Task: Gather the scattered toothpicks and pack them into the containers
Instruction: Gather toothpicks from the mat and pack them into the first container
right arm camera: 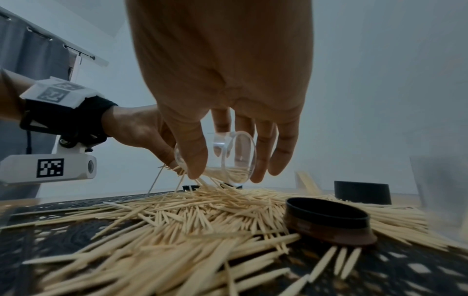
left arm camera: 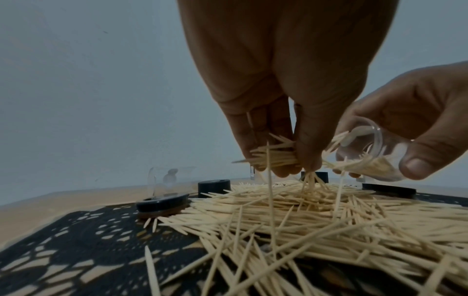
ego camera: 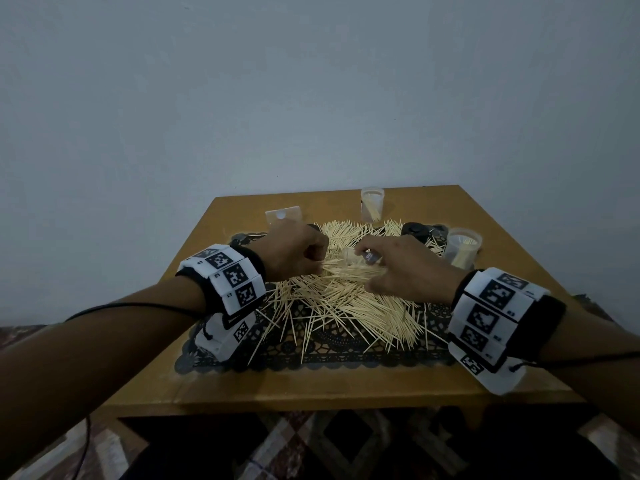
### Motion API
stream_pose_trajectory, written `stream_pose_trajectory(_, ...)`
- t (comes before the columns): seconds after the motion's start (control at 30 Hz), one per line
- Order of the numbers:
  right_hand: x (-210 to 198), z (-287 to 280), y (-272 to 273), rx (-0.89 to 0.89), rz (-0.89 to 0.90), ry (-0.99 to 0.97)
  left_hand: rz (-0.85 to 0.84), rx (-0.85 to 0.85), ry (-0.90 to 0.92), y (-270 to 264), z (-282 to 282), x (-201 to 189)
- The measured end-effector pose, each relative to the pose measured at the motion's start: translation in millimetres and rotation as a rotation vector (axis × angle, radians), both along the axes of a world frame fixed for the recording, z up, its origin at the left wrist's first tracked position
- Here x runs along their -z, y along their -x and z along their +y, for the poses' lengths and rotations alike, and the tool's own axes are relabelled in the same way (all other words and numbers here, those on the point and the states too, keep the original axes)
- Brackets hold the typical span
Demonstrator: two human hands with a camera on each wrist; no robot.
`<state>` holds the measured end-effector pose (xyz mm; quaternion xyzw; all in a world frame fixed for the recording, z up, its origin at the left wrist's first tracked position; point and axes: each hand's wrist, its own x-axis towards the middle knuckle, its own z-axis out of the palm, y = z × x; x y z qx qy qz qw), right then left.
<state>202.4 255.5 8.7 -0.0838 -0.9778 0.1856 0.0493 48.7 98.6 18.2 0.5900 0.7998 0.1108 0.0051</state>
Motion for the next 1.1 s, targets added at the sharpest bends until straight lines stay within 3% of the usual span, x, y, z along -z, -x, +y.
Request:
stream_pose_trajectory(0.17, 1.9, -4.8, 4.0, -0.005, 0.006, -0.028, 0.004, 0.046, 0.002, -3.5, 6.5, 1.8)
stream_pose_trajectory(0.5, 4.9, -4.1, 7.1, 0.023, 0.009, -0.016, -0.295, -0.046, -0.214, -6.7, 8.1, 5.0)
stream_pose_trajectory(0.97, 5.5, -1.3, 7.4, 0.048, 0.048, -0.016, -0.427, -0.006, -0.257, -7.9, 6.4, 6.1)
stream_pose_trajectory(1.1, 4.9, -0.1, 5.7, 0.049, 0.055, -0.005, -0.704, -0.105, -0.337, -10.6, 8.4, 5.6)
